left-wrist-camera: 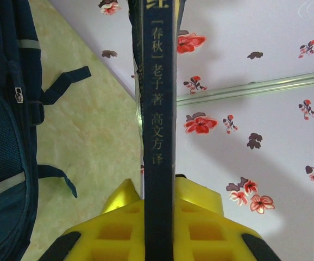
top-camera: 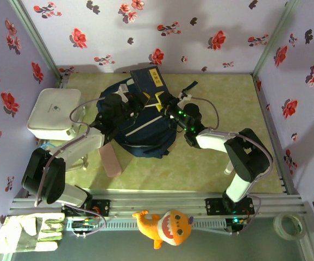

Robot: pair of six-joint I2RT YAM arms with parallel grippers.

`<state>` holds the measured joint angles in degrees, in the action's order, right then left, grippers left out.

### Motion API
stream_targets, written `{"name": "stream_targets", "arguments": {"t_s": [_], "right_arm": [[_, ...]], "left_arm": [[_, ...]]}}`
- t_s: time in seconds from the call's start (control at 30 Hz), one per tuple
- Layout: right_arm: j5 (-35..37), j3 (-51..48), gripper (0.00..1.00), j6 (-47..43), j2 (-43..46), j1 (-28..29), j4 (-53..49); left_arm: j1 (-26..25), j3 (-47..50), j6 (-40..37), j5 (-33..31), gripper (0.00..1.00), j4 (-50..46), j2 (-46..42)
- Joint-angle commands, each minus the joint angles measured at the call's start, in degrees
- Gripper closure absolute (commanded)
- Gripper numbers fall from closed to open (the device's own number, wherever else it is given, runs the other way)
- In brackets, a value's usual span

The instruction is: Pack the student bag

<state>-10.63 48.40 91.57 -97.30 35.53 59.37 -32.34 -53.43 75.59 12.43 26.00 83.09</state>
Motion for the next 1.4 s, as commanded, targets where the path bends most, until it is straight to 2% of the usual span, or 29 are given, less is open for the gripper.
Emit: {"name": "stream_targets", "arguments": {"t_s": [0.0, 0.07, 0.13, 0.23, 0.3, 0.5, 0.6, 0.77, 0.93, 1.17, 1.37], "right_arm": [[2.2, 0.0, 0.72, -0.5, 0.5, 0.5, 2.6], [2.7, -0.6, 0.78, -1.8, 1.3, 0.4, 1.2], [3.4, -1.2, 0.82, -3.5, 2.8, 0.3, -1.2], [4.9, -2.2, 0.88, -7.8, 6.2, 0.1, -7.4], [6.3, -3.0, 0.9, -11.0, 9.0, 0.0, -11.7], [10.2, -6.9, 0.92, -19.4, 17.9, -1.4, -23.1], [12.3, -8.6, 0.92, -23.4, 23.4, -2.2, -29.9], [18.3, -10.4, 0.92, -29.5, 33.5, -3.2, -44.0], [21.9, -12.6, 0.9, -32.5, 42.1, -4.9, -53.1], [25.7, -16.2, 0.9, -32.7, 51.2, -6.6, -59.2], [26.3, -17.2, 0.9, -32.3, 53.1, -7.2, -61.0]], "left_arm": [[0.5, 0.1, -0.5, 0.4, 0.9, 2.7, 0.8], [0.7, 0.2, -1.2, 0.2, 0.82, 1.6, 0.7], [1.1, 0.3, -2.7, -0.2, 0.68, -0.5, 0.5], [1.3, 0.6, -7.6, -2.8, 0.58, -7.5, -0.9], [1.3, 0.4, -12.6, -4.5, 0.51, -13.2, -1.7], [1.4, -1.3, -30.4, -7.8, 0.15, -29.4, -3.3], [0.4, -2.3, -39.5, -12.8, 0.01, -35.4, -3.9], [-2.5, -4.0, -54.2, -14.1, 0.0, -38.7, -3.0], [-6.4, -9.1, -64.4, -14.8, 0.01, -43.9, 1.4], [-11.7, -16.4, -71.1, -18.8, 0.1, -49.1, 11.1], [-13.5, -23.3, -77.0, -22.1, 0.2, -56.8, 18.9]]}}
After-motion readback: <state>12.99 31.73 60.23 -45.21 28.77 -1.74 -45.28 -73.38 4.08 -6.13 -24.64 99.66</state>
